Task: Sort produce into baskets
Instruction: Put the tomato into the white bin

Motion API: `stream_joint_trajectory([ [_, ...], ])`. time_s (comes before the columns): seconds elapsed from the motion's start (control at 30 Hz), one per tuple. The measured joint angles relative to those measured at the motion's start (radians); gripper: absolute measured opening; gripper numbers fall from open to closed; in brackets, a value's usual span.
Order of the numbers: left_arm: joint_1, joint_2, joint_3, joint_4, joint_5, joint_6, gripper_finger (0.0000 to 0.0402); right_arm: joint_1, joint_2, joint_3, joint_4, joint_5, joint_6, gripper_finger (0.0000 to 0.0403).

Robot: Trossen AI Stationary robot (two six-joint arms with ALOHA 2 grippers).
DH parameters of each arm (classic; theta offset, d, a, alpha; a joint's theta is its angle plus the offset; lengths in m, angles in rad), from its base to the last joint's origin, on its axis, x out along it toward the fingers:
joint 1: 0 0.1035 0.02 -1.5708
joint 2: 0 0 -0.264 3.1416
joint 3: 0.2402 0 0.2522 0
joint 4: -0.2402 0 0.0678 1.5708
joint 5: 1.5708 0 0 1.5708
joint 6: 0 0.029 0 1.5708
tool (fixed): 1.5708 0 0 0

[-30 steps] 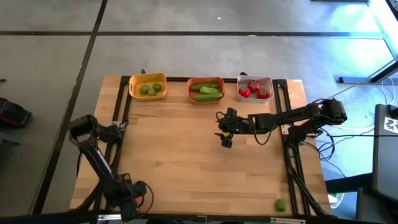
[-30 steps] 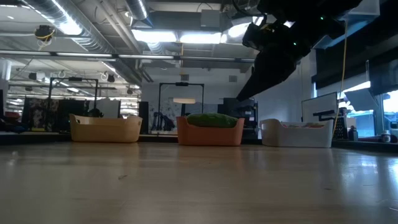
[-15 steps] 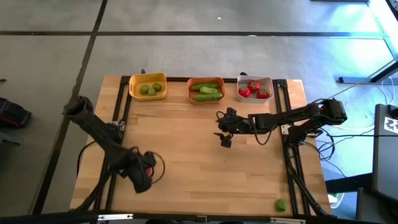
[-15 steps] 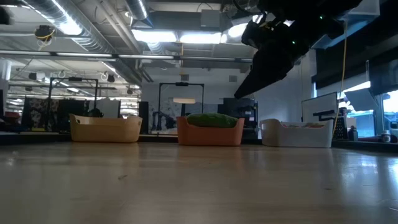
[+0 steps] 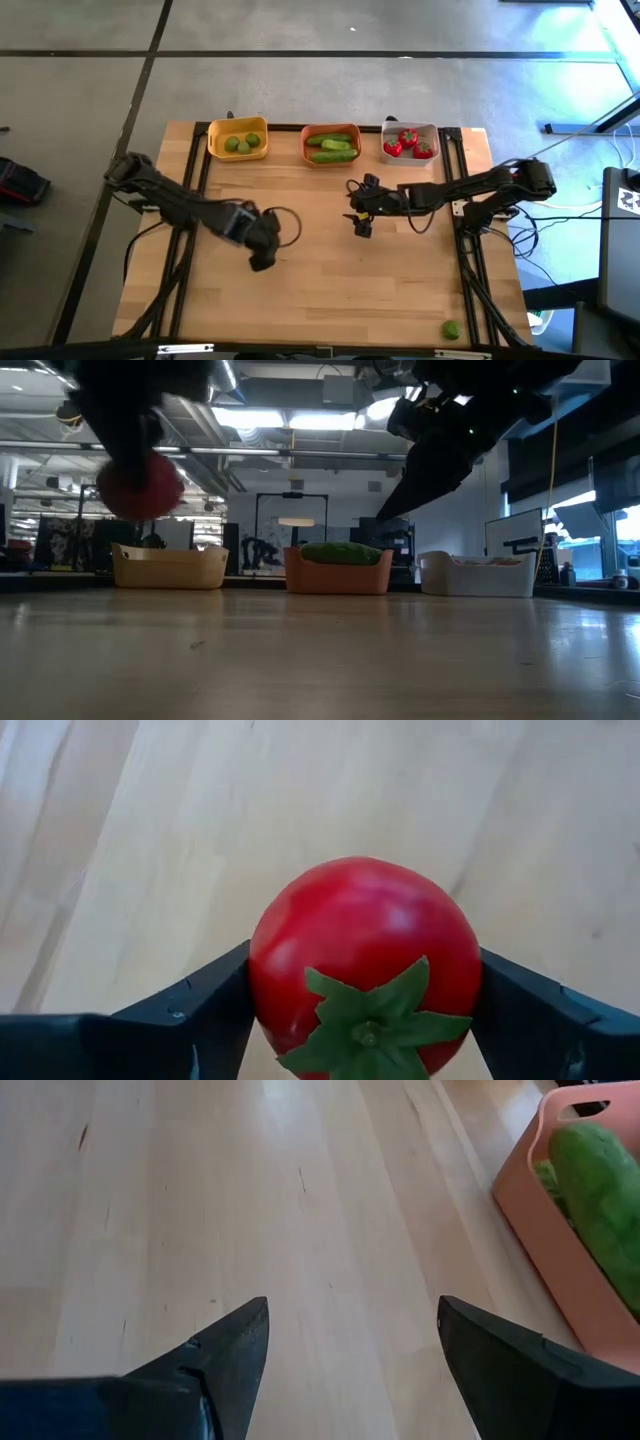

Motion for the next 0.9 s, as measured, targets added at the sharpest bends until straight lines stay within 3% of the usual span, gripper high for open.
stream_joint_trajectory([
  [0.33, 0.197, 0.176, -0.007, 0.092, 0.107, 0.22, 0.0301, 0.0, 0.063, 0.0, 0.004, -0.001, 0.007, 0.028],
  [0.63, 0.228, 0.286, -0.002, 0.161, 0.15, 0.338, 0.0306, 0.0, 0.067, 0.0, 0.018, -0.009, 0.009, 0.028],
  [0.9, 0.231, 0.299, -0.01, 0.184, 0.164, 0.343, 0.0351, 0.0, 0.067, 0.0, 0.038, -0.009, 0.009, 0.028],
])
